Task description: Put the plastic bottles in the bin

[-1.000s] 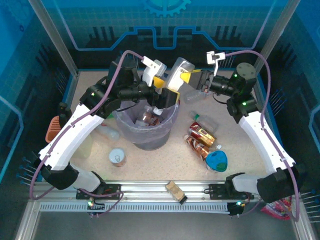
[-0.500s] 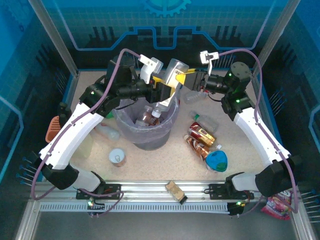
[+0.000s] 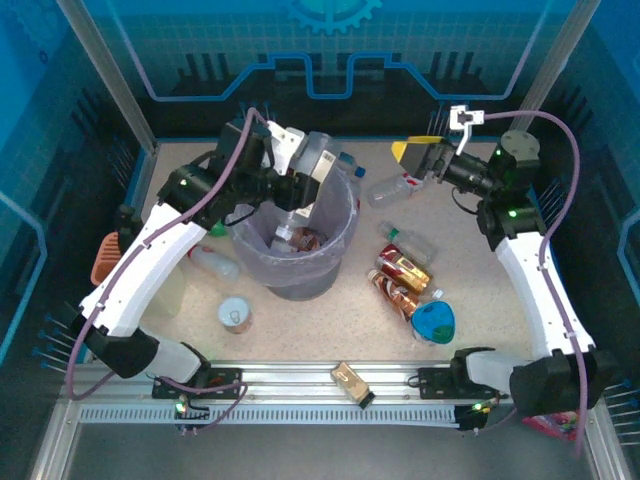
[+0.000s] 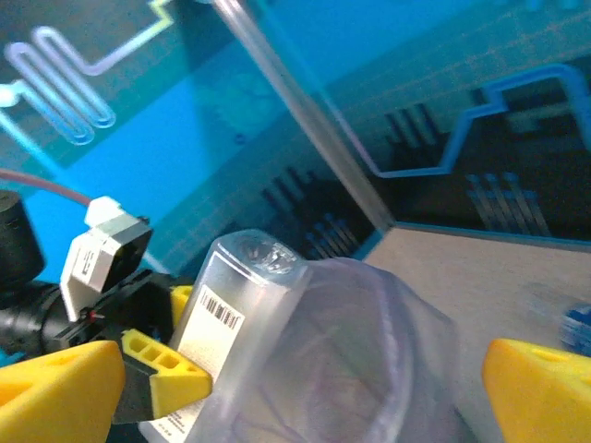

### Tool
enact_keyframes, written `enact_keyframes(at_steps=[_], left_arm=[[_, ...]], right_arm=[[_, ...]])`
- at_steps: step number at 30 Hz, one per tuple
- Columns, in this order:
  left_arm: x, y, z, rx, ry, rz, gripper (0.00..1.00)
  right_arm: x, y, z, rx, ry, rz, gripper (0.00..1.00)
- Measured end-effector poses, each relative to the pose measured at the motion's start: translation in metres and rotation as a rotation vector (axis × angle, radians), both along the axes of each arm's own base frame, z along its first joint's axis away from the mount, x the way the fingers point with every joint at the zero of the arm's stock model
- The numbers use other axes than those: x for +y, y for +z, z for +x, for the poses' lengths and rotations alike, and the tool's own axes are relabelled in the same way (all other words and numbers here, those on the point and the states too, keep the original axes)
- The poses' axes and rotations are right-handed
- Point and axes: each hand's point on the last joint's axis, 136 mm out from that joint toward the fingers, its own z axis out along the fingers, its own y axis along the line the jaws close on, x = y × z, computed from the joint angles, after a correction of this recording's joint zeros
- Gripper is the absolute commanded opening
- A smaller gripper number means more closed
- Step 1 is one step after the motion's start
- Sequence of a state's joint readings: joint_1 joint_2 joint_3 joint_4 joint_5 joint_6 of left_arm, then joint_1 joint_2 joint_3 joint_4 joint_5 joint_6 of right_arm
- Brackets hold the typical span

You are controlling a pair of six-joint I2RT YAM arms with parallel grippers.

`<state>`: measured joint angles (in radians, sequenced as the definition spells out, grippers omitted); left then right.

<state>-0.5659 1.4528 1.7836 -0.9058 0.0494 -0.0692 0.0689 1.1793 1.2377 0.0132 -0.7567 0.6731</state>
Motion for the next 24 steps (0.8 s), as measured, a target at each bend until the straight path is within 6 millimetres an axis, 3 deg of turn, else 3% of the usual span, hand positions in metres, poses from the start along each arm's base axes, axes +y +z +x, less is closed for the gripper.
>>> enact_keyframes(at_steps=[6, 10, 13, 17, 21, 24], left_arm=[[0.016, -0.059, 0.007, 0.108, 0.056, 0.172, 0.29], [0.023, -0.105, 0.007, 0.188, 0.064, 0.271, 0.29], [0.025, -0.131, 0.006, 0.234, 0.062, 0.310, 0.32], [0.024, -0.150, 0.008, 0.262, 0.060, 0.329, 0.40], [0.022, -0.165, 0.011, 0.271, 0.061, 0.329, 0.41], [0.023, -0.180, 0.008, 0.295, 0.072, 0.332, 0.41]], right_arm=[[-0.039, -0.054, -0.004, 0.159, -0.220, -0.145, 1.00], [-0.061, -0.095, -0.015, 0.272, -0.303, -0.195, 1.00], [-0.074, -0.115, -0.018, 0.333, -0.340, -0.199, 1.00], [-0.084, -0.128, -0.018, 0.389, -0.377, -0.192, 1.00], [-0.095, -0.139, -0.018, 0.443, -0.428, -0.171, 1.00], [-0.106, -0.162, -0.020, 0.539, -0.483, -0.149, 1.00]])
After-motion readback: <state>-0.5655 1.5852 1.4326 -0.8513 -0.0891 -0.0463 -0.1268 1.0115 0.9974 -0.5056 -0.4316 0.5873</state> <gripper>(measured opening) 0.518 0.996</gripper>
